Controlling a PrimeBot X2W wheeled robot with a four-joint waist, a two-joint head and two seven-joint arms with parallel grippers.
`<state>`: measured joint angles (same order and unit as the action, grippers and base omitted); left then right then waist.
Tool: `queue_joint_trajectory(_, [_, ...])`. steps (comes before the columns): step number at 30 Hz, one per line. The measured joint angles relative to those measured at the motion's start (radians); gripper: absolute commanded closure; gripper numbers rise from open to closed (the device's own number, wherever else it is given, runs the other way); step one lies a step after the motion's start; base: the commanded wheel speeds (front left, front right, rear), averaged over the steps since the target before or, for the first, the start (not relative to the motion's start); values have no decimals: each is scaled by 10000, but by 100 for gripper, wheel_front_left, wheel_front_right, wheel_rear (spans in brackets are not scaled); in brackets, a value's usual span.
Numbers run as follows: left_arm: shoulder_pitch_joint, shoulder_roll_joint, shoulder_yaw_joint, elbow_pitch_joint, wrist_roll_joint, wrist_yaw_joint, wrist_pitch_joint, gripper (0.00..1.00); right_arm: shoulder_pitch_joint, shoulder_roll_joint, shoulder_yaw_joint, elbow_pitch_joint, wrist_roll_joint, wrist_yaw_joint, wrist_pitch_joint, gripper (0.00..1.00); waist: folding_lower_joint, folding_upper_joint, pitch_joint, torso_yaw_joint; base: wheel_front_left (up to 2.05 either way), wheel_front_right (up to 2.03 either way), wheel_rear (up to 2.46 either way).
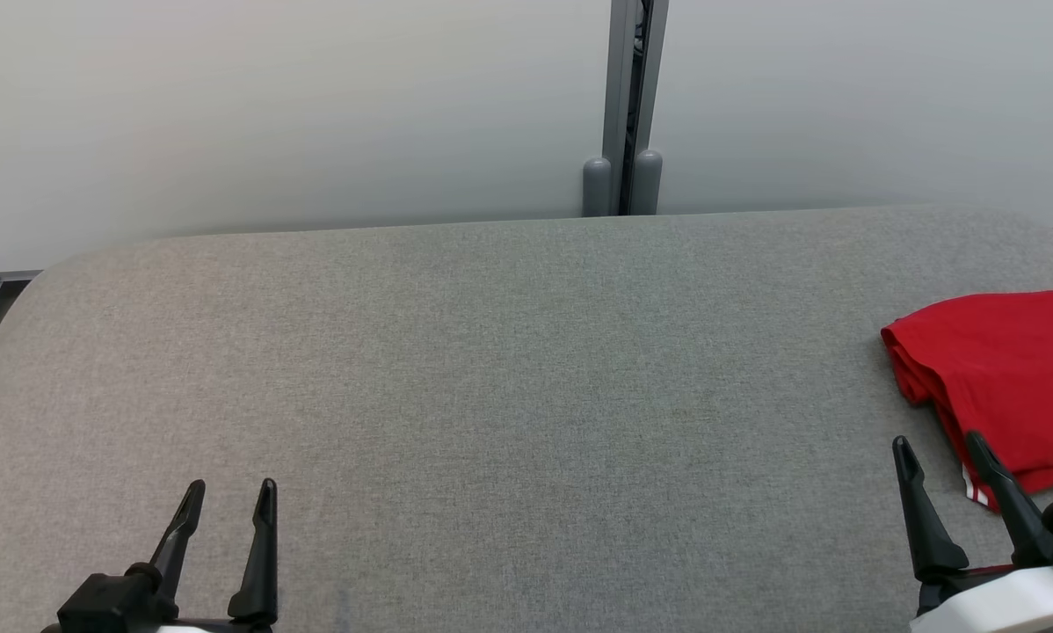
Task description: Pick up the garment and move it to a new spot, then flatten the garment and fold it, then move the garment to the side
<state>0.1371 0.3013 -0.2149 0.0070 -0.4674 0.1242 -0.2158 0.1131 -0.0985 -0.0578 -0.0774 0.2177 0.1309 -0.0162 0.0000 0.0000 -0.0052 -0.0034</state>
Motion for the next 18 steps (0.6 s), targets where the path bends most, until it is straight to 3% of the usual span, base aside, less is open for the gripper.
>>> queue_joint_trajectory(17, [-35,94,-36,-15,-2,44,-59,0,-4,23,65,10,29,0,-36,0,0,0,121,-33,0,0,0])
queue_joint_trajectory(18, [-44,100,-38,-23,0,44,-63,100,-4,27,69,2,27,0,-38,100,0,0,127,-29,0,0,0])
